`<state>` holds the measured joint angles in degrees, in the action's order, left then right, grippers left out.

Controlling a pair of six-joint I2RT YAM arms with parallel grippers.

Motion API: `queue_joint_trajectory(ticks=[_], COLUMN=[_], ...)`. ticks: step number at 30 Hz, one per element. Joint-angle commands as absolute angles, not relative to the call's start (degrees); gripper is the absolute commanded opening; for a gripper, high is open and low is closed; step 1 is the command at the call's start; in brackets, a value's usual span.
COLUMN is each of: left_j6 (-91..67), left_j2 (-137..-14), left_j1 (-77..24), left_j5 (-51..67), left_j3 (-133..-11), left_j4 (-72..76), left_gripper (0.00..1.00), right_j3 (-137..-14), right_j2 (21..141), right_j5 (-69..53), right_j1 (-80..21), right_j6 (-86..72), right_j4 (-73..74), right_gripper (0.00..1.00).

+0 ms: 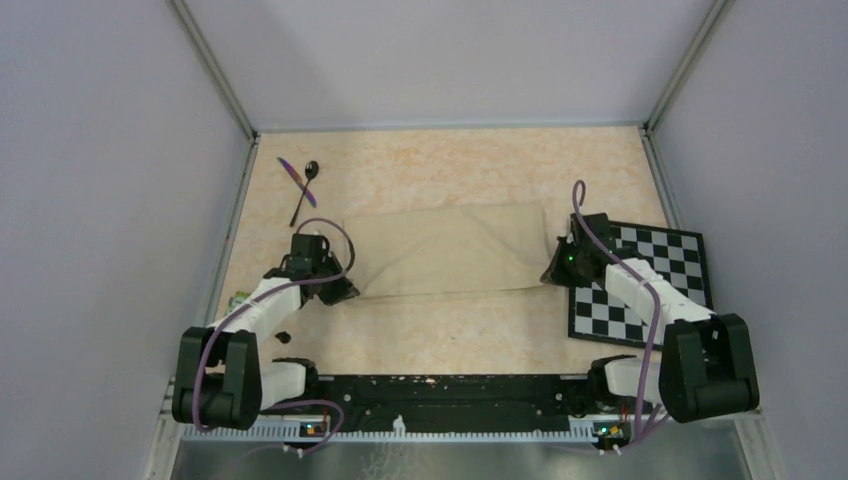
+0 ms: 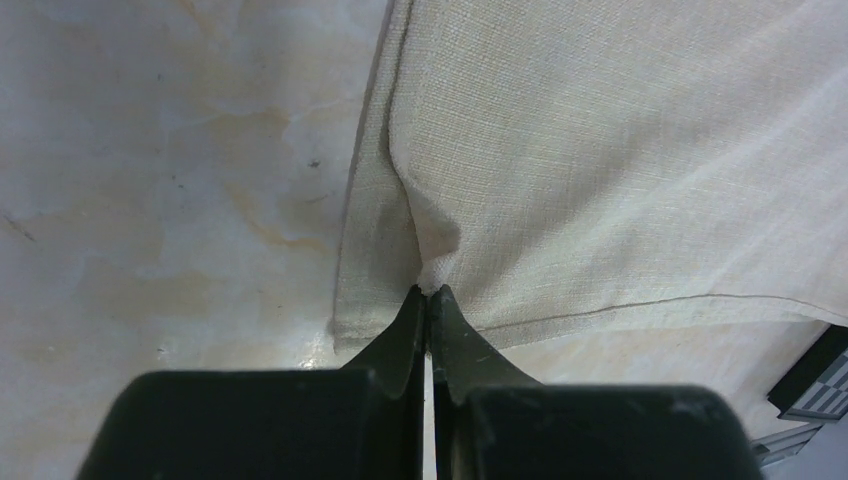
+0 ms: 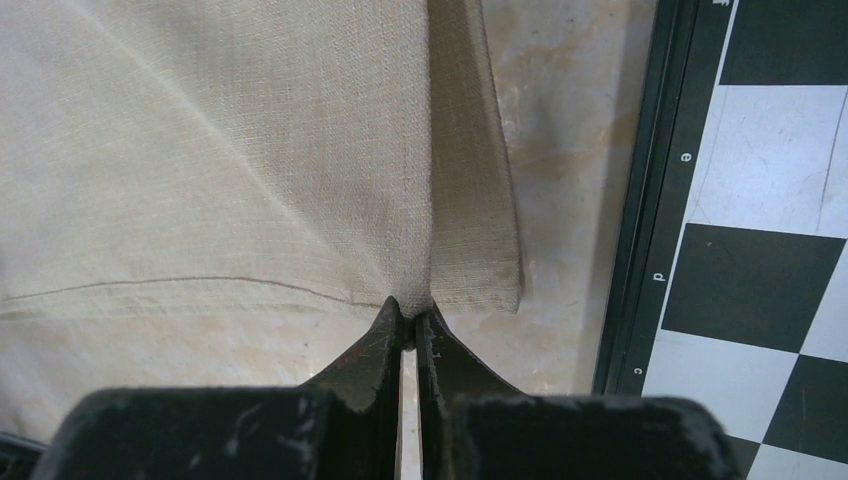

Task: Fold the napkin into a case and place the utensils inside
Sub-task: Fold and flatten the napkin at the center of the board.

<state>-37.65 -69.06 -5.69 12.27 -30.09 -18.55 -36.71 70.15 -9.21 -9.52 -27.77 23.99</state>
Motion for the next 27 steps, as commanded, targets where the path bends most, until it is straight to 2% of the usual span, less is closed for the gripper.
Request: queue_joint_trajectory(ticks=[1,7,19,27], left_j6=[-39.1,-38.6,-39.2,-39.7], left_j2=[-69.5,-68.5,-60.6,-59.5], left_j1=[-5.5,-5.6,-5.5,-5.6], left_j5=[13.8,14.1,15.3,14.0], left_j3=[-28.4,-30.2,-31.6,-29.1], left_j4=[-16.5,-18.3,-25.1,-24.9], left_gripper=[0.0,0.0,0.0,0.0], right_j3=[-35.7,-37.4,-41.7,-39.1], right_j2=[71.8,72.8,65.5,66.8], right_j5=[-7.8,-7.9,-8.9,-8.7], right_j1=[-9.5,-9.5,-9.5,-9.5], right_j6=[-28.9,-28.6,-29.1,-29.3], right_j4=[21.3,22.0,30.4,27.9], right_gripper=[0.0,0.0,0.0,0.0])
